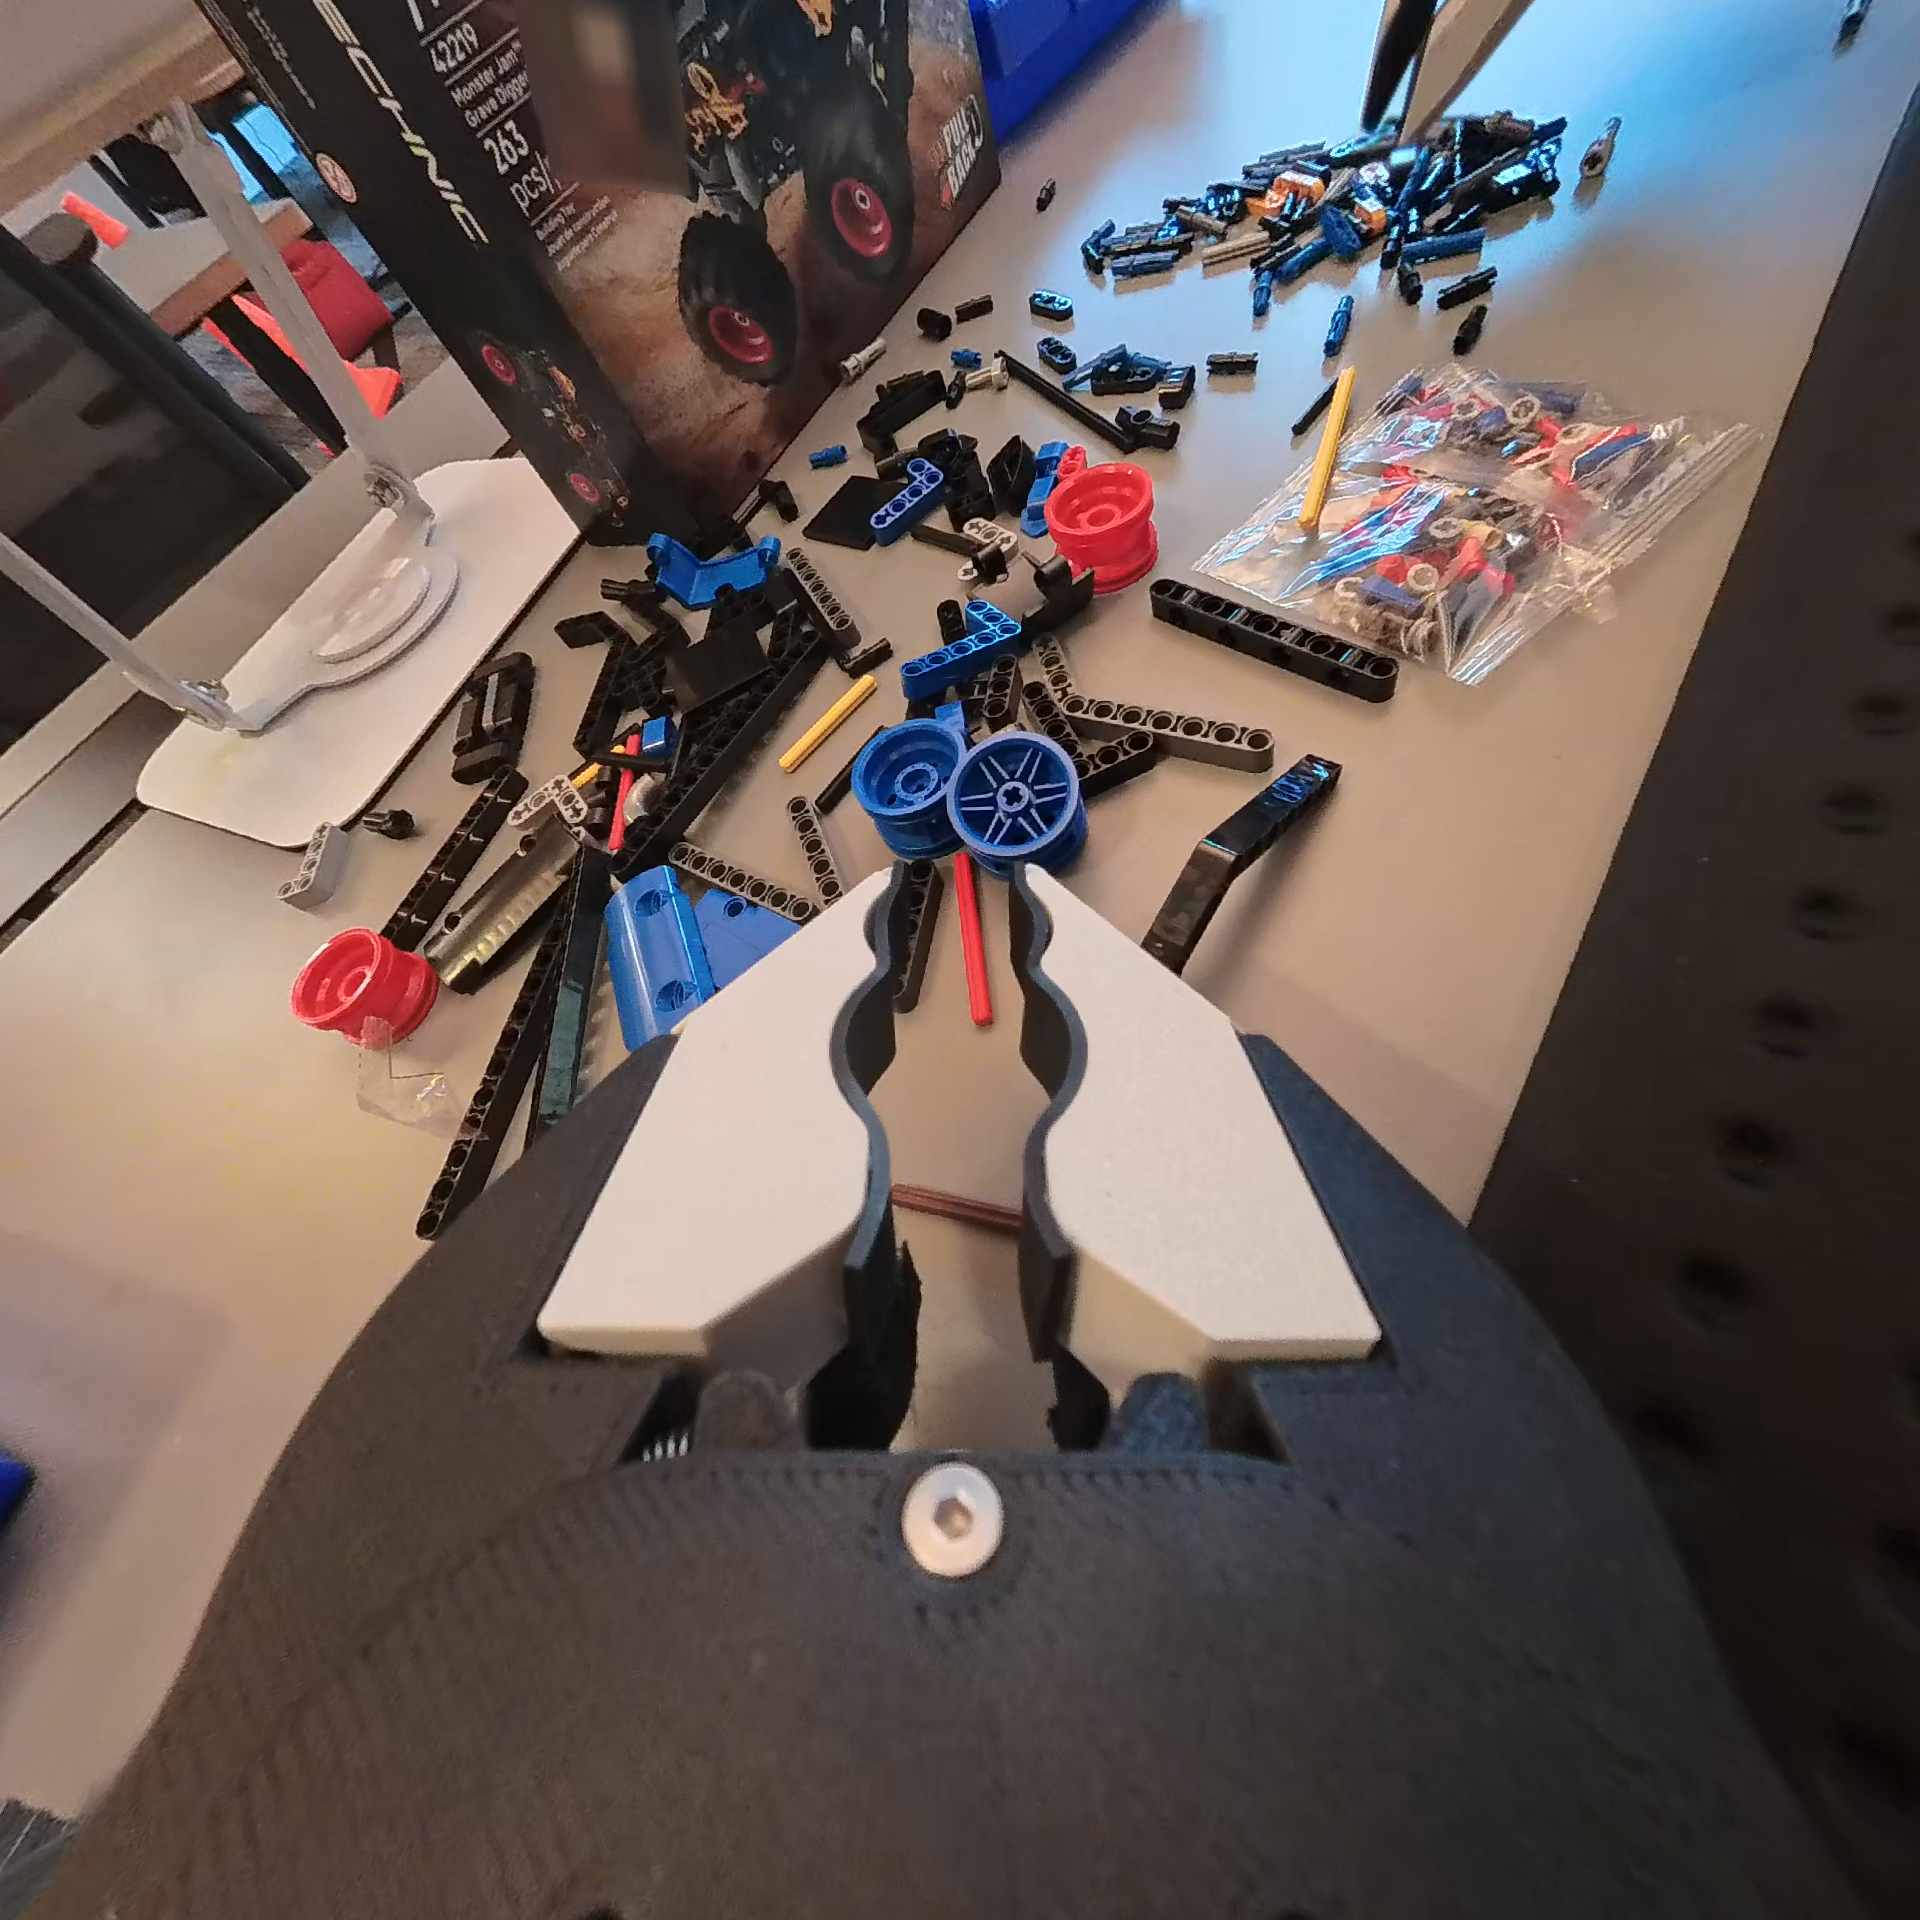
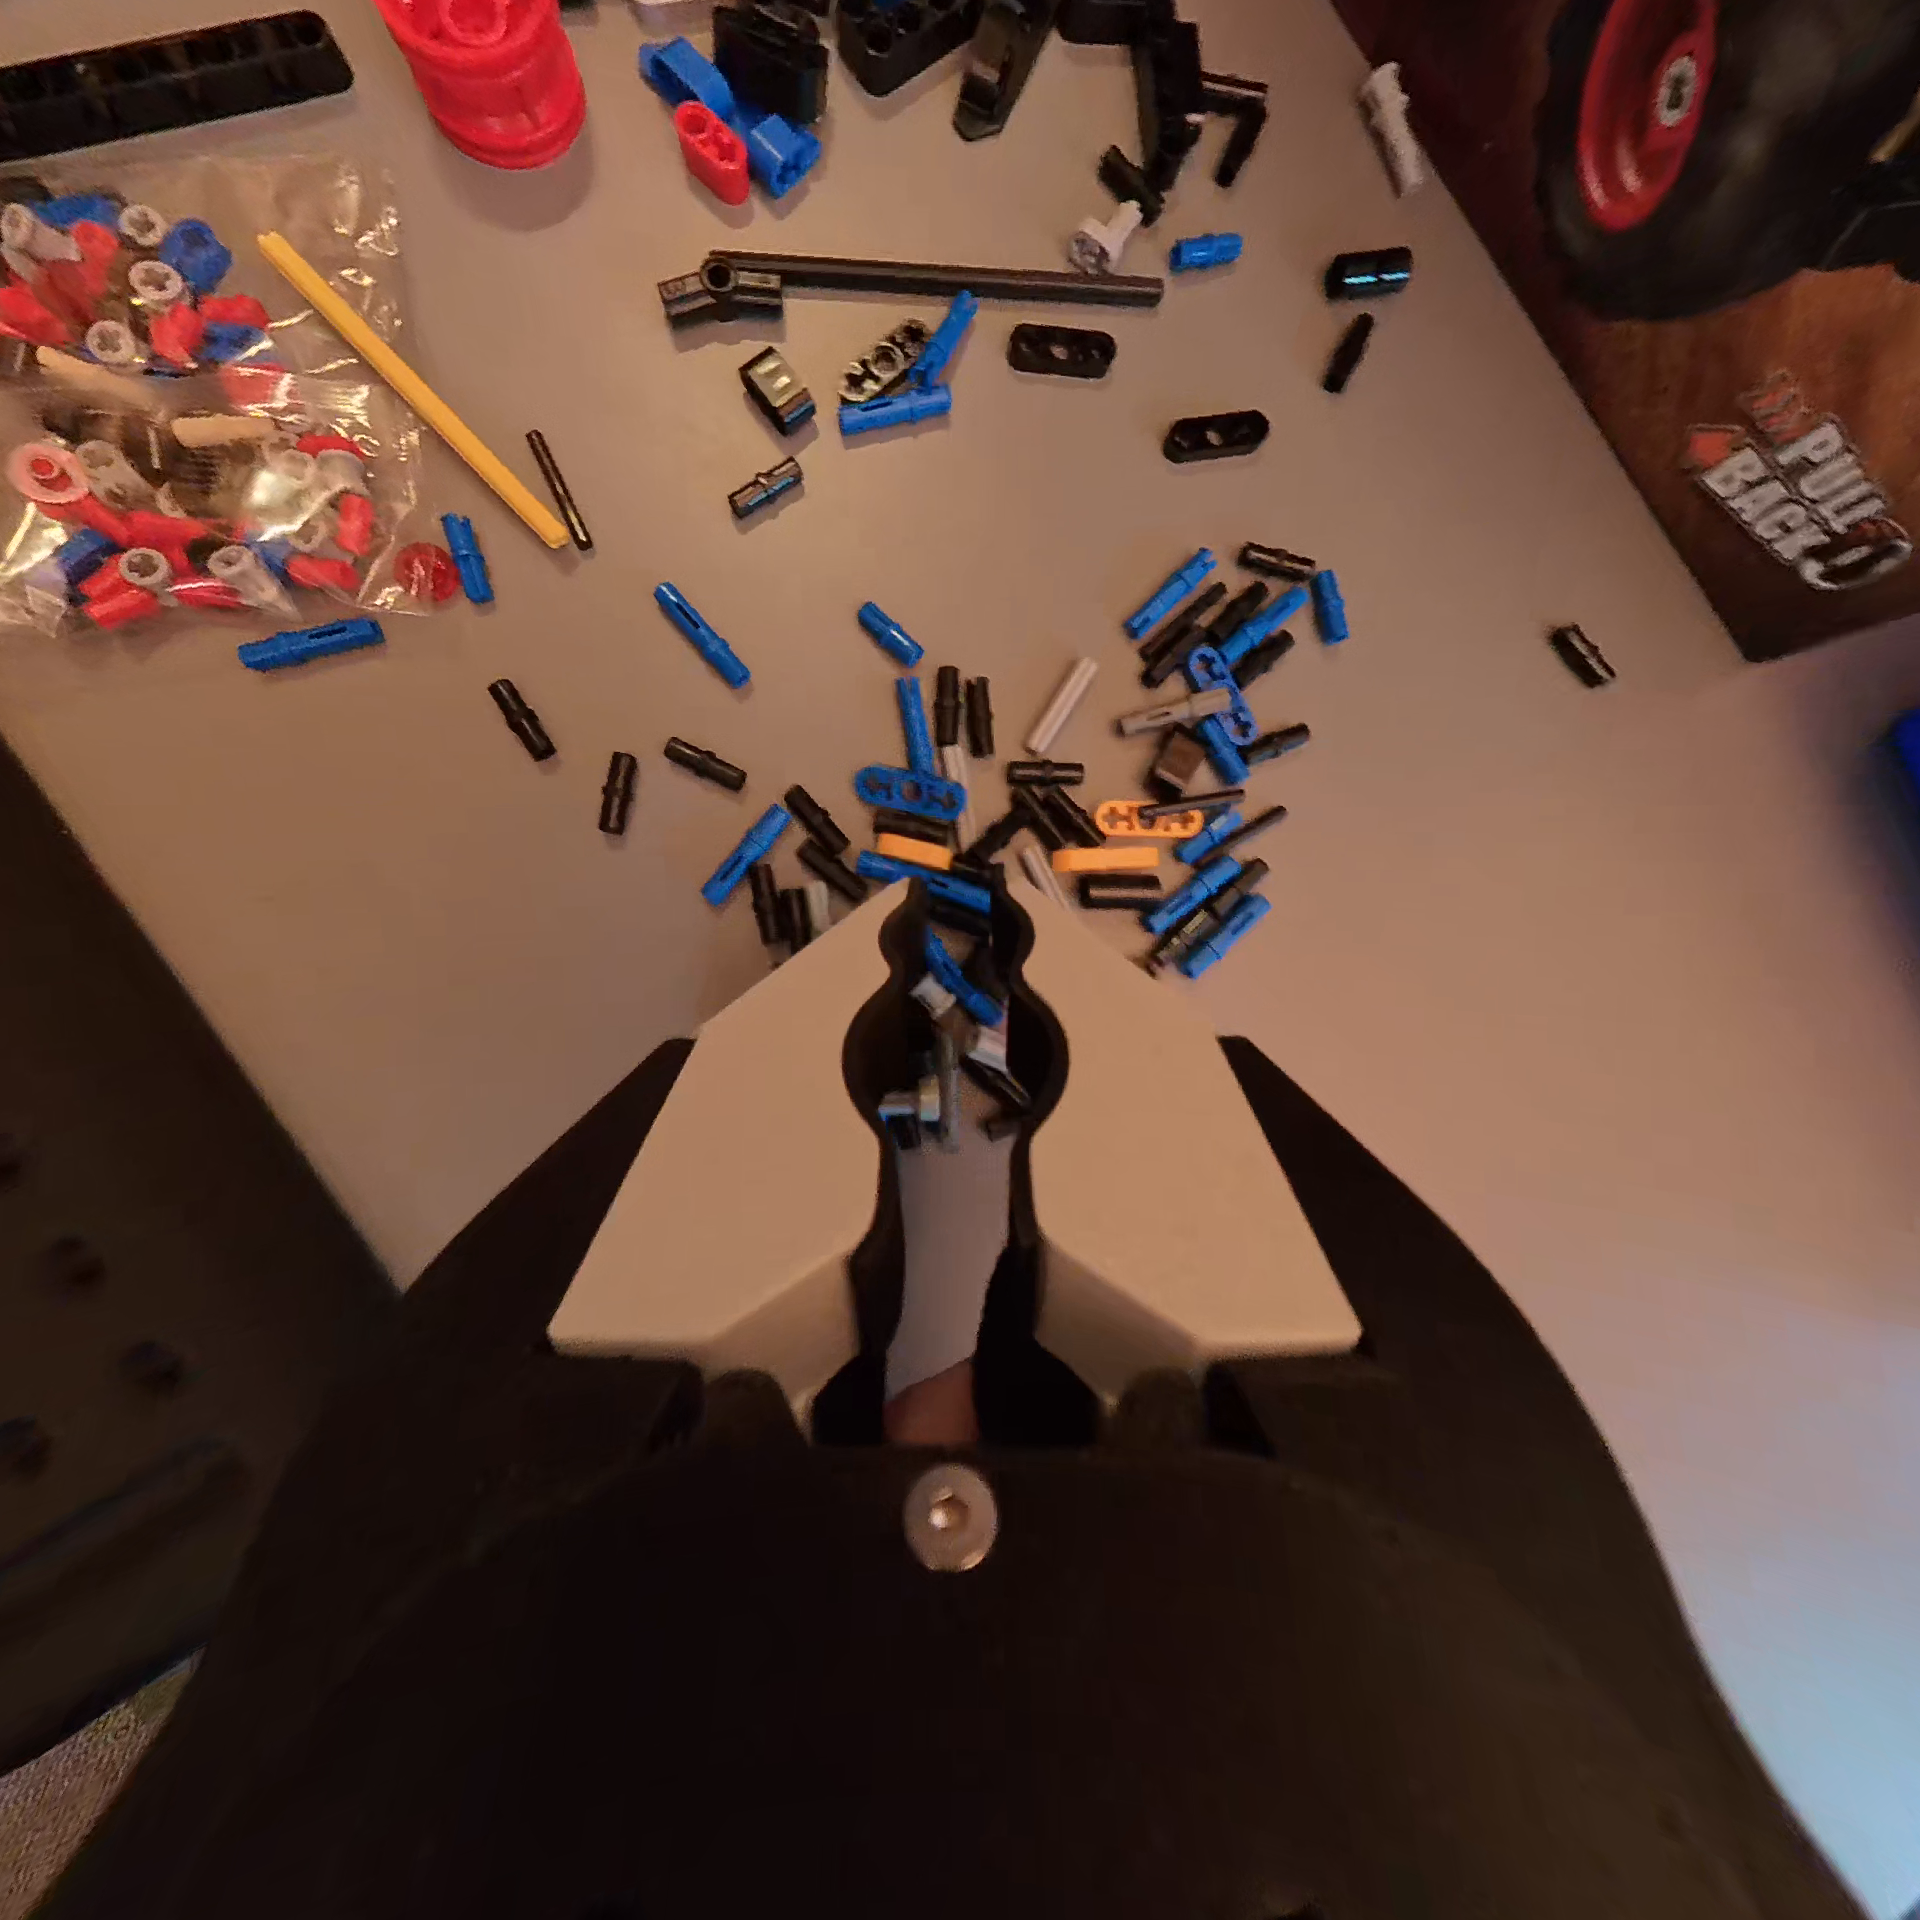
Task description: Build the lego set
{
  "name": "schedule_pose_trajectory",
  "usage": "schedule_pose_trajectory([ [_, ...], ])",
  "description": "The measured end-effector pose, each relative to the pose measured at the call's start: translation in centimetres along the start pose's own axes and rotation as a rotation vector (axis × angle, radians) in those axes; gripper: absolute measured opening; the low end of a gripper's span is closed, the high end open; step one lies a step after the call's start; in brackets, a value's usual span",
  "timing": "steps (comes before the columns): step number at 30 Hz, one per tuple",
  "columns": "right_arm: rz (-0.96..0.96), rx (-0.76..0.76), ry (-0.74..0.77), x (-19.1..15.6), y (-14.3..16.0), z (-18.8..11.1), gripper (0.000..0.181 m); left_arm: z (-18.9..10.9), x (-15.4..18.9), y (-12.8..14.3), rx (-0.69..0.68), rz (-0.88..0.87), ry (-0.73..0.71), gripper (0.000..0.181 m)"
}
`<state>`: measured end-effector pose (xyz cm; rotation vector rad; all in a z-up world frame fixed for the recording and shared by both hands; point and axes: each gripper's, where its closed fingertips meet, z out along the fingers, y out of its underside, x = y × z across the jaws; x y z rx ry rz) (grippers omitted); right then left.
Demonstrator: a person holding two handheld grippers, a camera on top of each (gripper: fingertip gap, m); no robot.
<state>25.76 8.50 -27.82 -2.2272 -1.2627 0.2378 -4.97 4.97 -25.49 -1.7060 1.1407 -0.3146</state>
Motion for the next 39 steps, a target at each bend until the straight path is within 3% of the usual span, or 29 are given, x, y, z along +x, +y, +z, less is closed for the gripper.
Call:
schedule_pose_trajectory([
  [7, 0.034, 0.002, 0.017, 0.4, 1.5, -2.0, 0.009, 0.1, 0.1, 0.1, -0.004, 0.003, 0.003, 0.017],
  [17, 0.009, -0.039, -0.040, -1.4, 2.3, -0.9, 0.009, 0.1, 0.1, 0.1, -0.011, 0.007, 0.000, 0.016],
  [25, -0.070, 0.085, 0.008, -0.5, -5.0, 1.3, 0.013, 0.0, 0.0, 0.1, -0.007, 0.008, -0.005, 0.016],
  [30, -0.152, 0.121, -0.061, -1.7, -10.0, 4.3, 0.014, -0.1, -0.1, -0.1, 0.003, 0.003, -0.006, 0.016],
  [39, -0.230, 0.095, -0.183, -4.1, -13.3, 9.1, 0.015, -0.4, -0.2, -0.4, 0.026, -0.012, -0.001, 0.016],
])
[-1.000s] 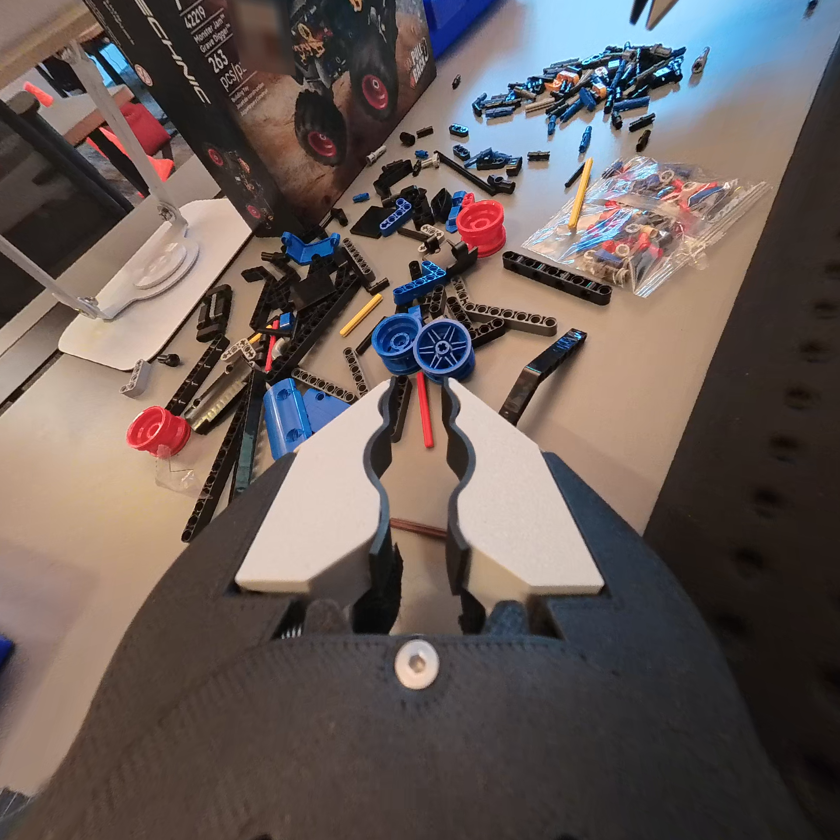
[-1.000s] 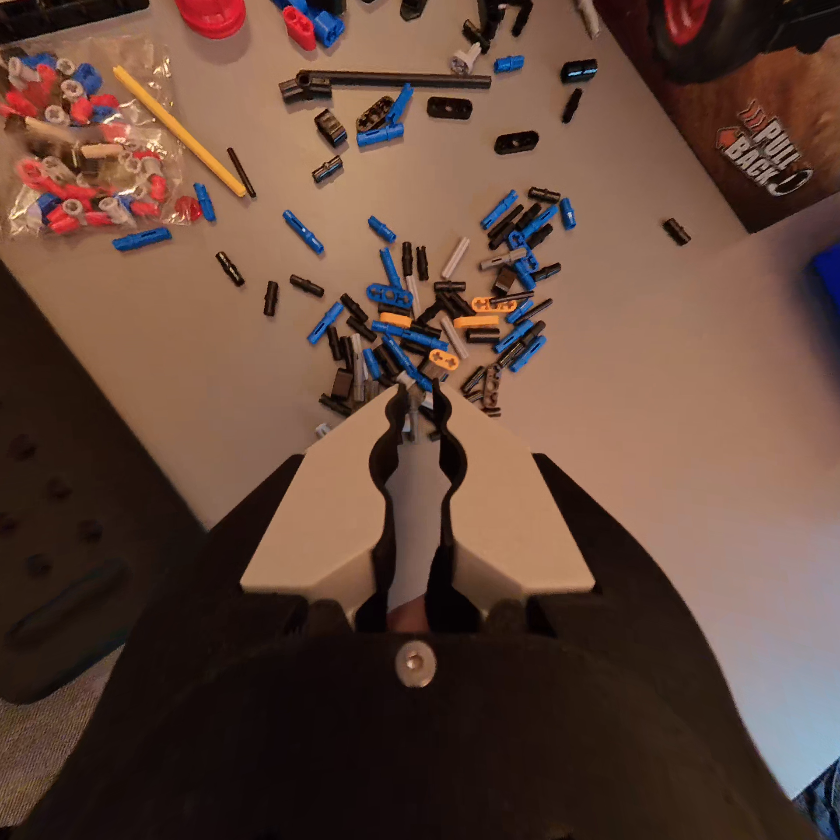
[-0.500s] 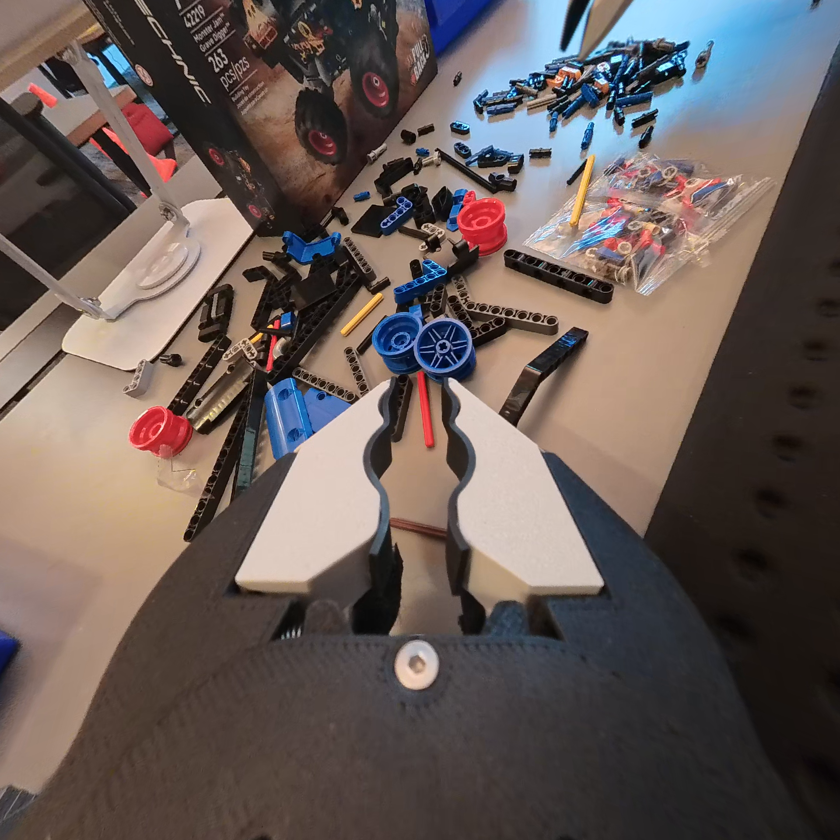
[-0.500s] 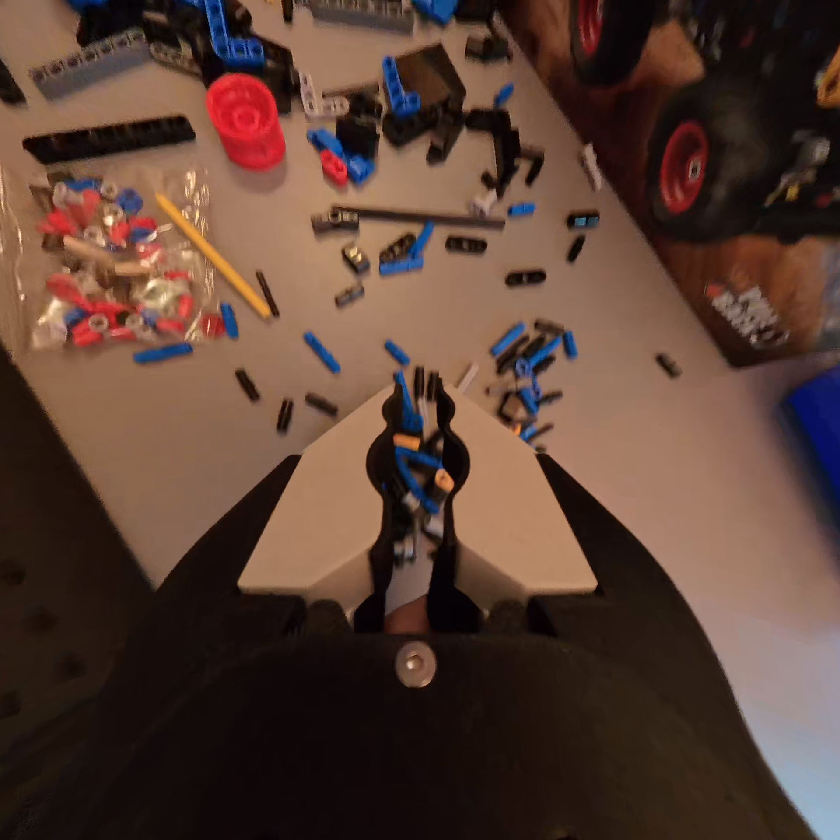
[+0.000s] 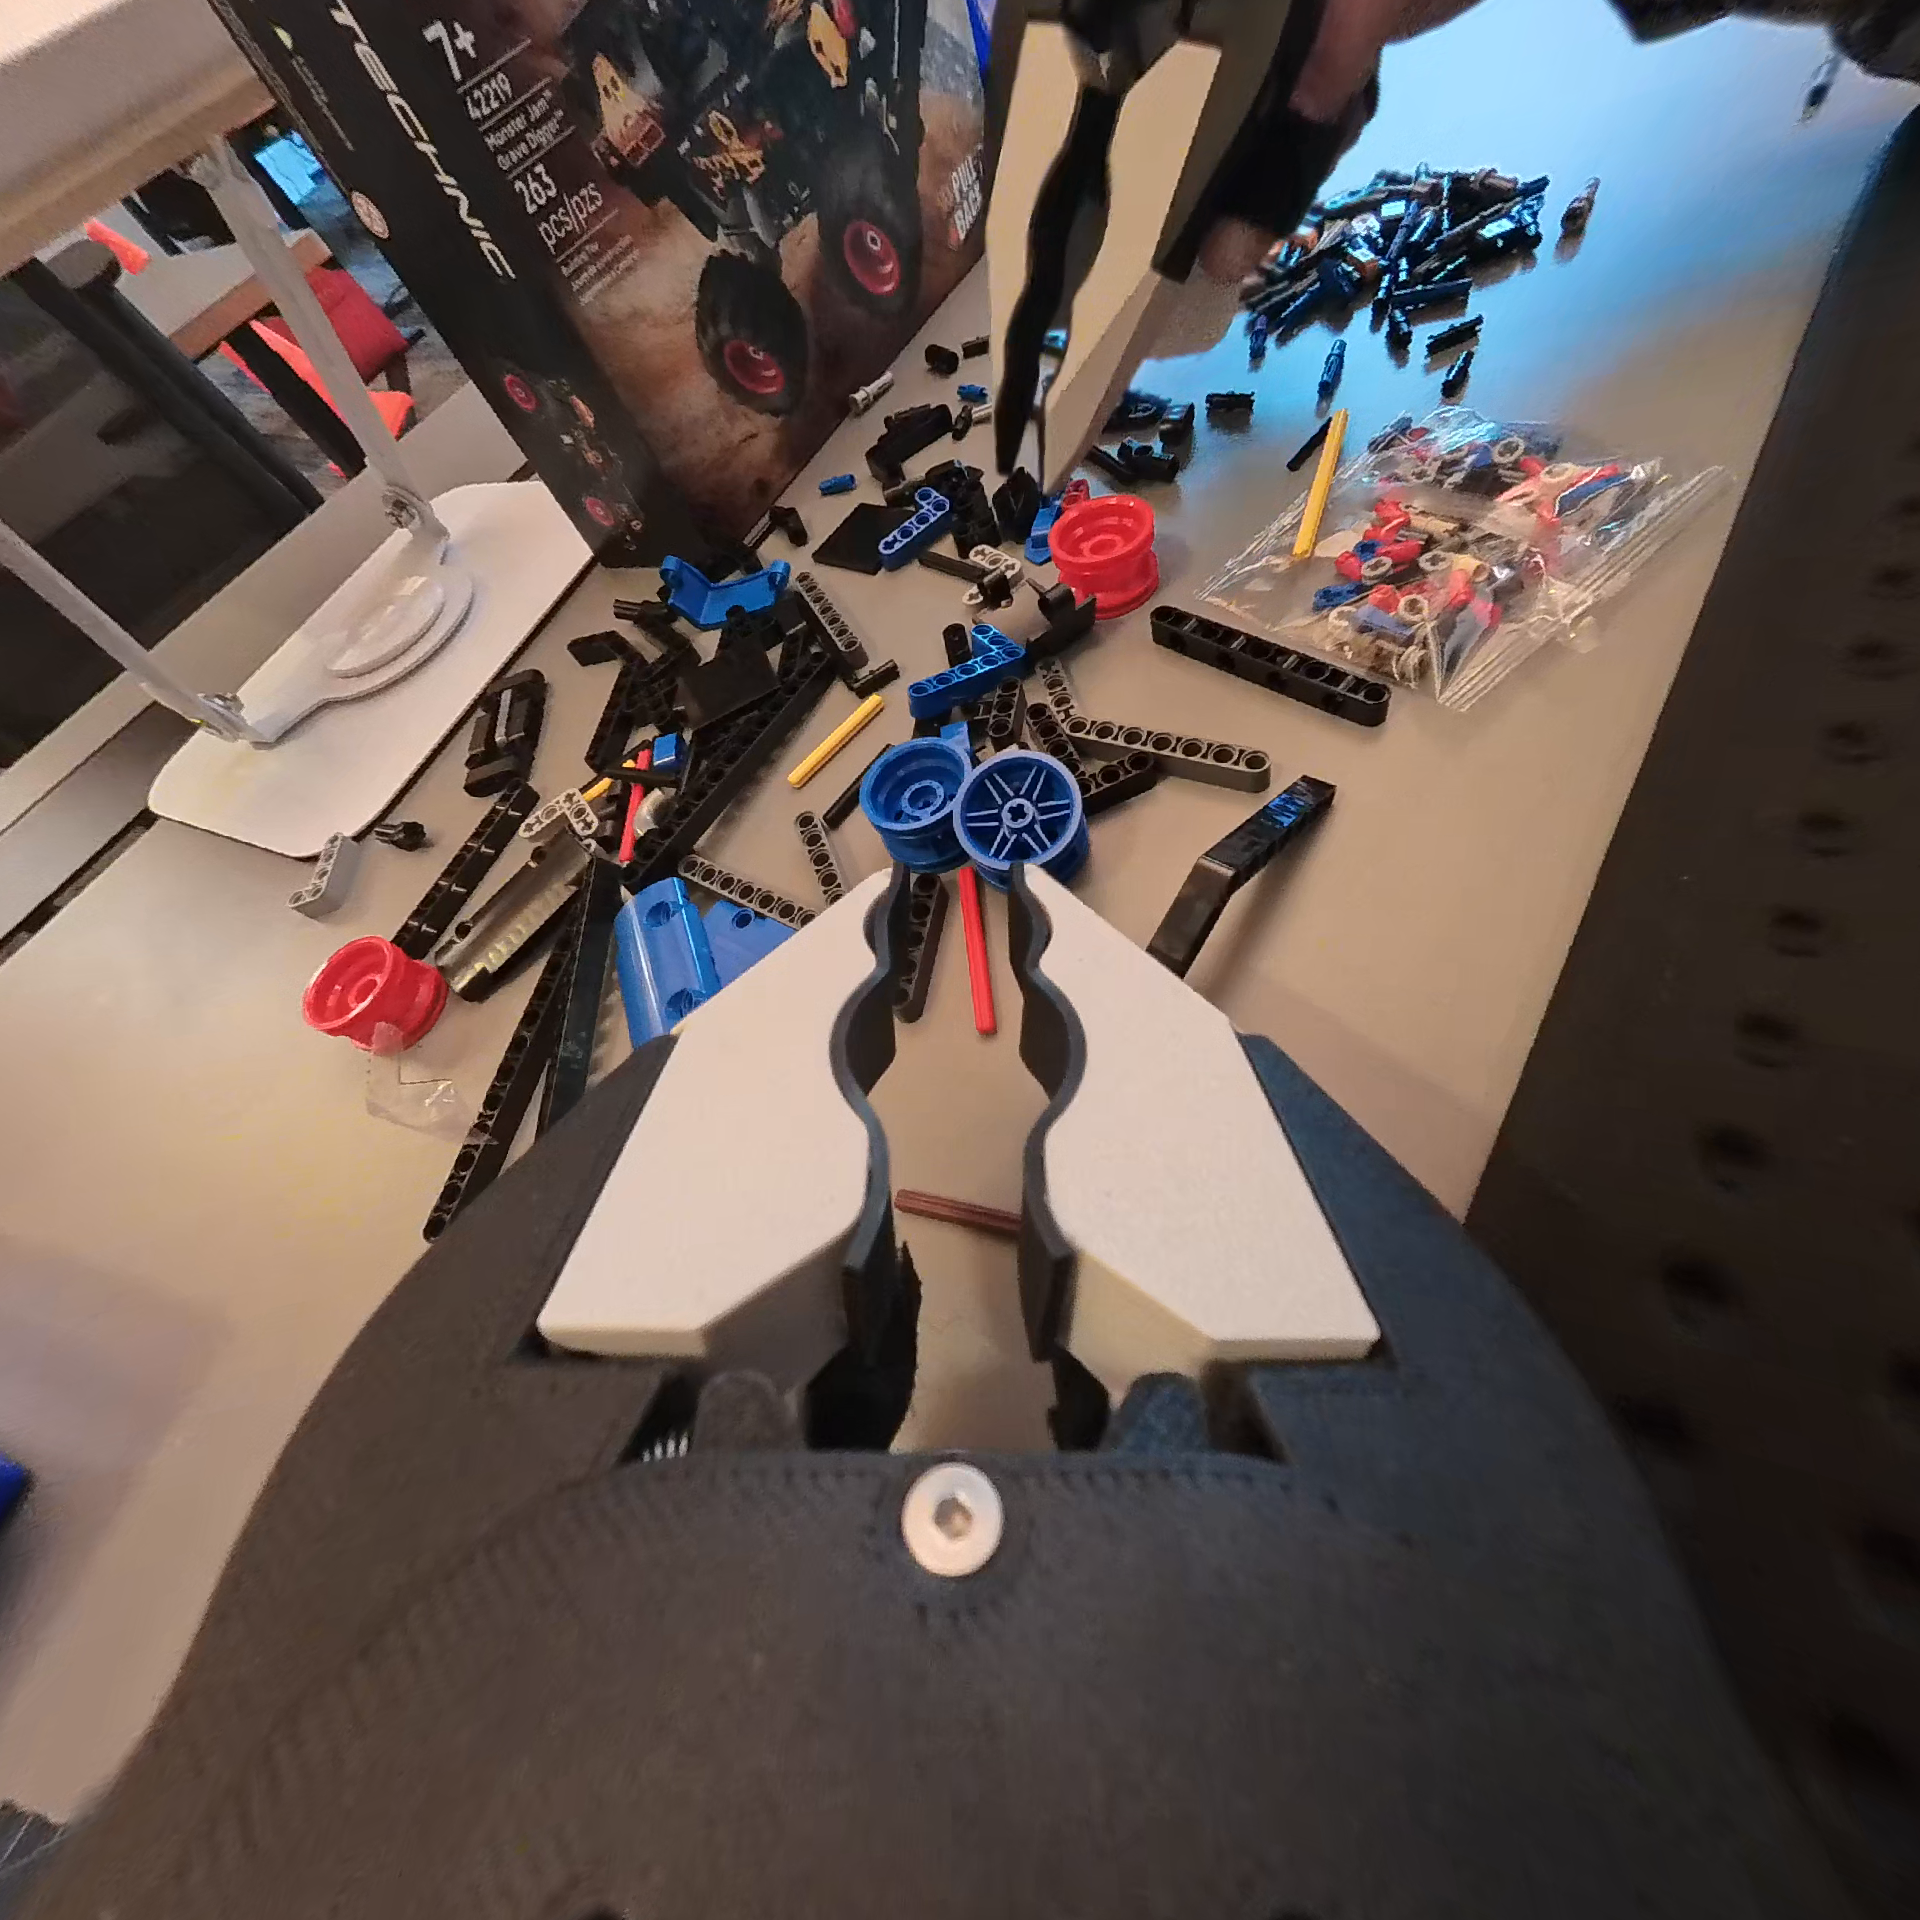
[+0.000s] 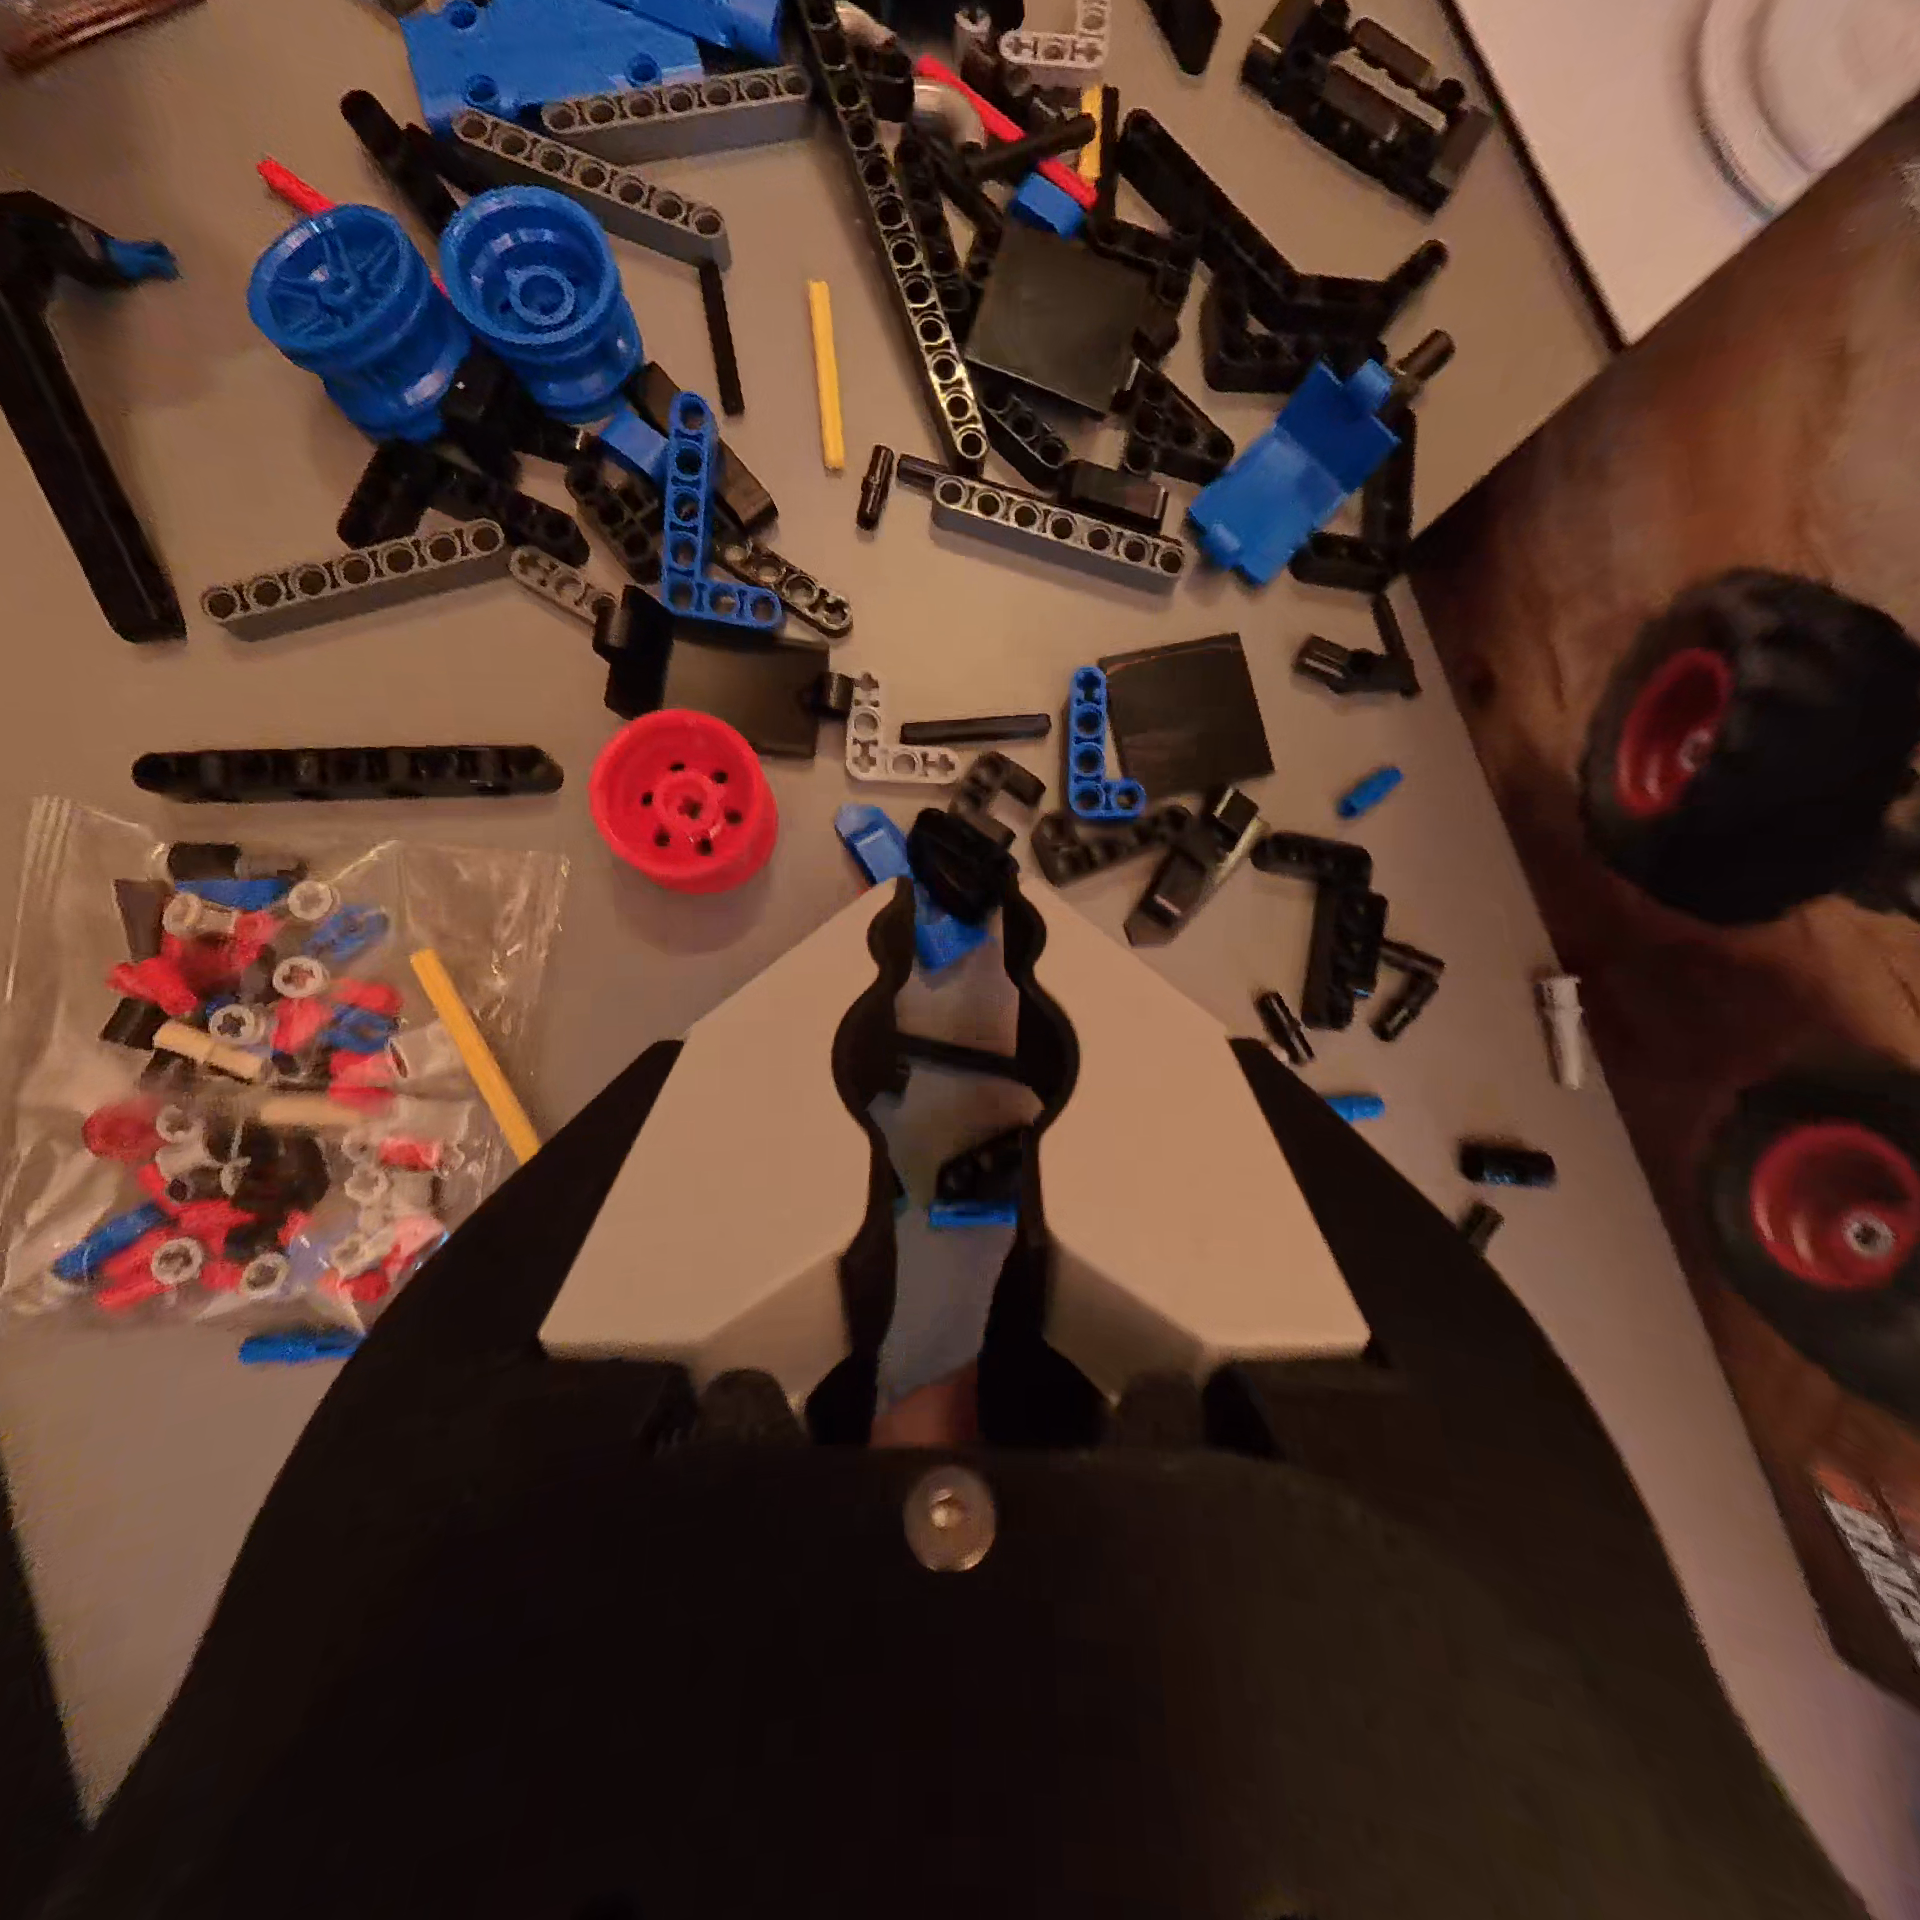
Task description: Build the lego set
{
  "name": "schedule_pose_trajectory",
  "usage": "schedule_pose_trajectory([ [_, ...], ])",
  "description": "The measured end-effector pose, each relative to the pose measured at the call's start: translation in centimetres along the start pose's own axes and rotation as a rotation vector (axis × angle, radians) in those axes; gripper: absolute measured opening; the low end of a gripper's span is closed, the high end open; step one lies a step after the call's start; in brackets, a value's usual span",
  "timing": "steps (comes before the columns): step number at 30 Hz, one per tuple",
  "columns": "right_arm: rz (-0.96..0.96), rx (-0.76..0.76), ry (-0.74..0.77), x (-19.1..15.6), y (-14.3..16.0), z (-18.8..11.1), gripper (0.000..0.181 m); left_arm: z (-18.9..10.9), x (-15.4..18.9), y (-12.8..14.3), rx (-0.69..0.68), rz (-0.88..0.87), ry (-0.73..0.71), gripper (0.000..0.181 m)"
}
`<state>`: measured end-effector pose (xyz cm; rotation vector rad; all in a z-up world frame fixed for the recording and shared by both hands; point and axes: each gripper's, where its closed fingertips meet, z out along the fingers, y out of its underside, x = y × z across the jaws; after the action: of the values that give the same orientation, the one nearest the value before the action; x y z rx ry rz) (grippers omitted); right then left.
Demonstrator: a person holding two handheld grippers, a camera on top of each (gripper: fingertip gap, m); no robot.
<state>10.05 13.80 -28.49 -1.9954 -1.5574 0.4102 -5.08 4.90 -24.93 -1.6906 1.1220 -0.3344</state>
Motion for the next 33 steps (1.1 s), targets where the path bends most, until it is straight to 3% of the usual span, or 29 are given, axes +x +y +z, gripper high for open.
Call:
schedule_pose_trajectory([
  [6, -0.008, -0.061, -0.015, -0.3, 0.9, -0.1, 0.008, -0.1, 0.0, -0.1, 0.005, -0.003, 0.001, 0.016],
  [16, 0.025, -0.084, 0.041, 0.3, 2.4, -2.4, 0.013, 0.0, 0.0, 0.0, -0.002, 0.005, -0.001, 0.016],
  [33, 0.061, -0.003, 0.142, 0.4, 1.3, -5.0, 0.019, 0.2, -0.2, 0.1, -0.009, 0.012, -0.011, 0.015],
])
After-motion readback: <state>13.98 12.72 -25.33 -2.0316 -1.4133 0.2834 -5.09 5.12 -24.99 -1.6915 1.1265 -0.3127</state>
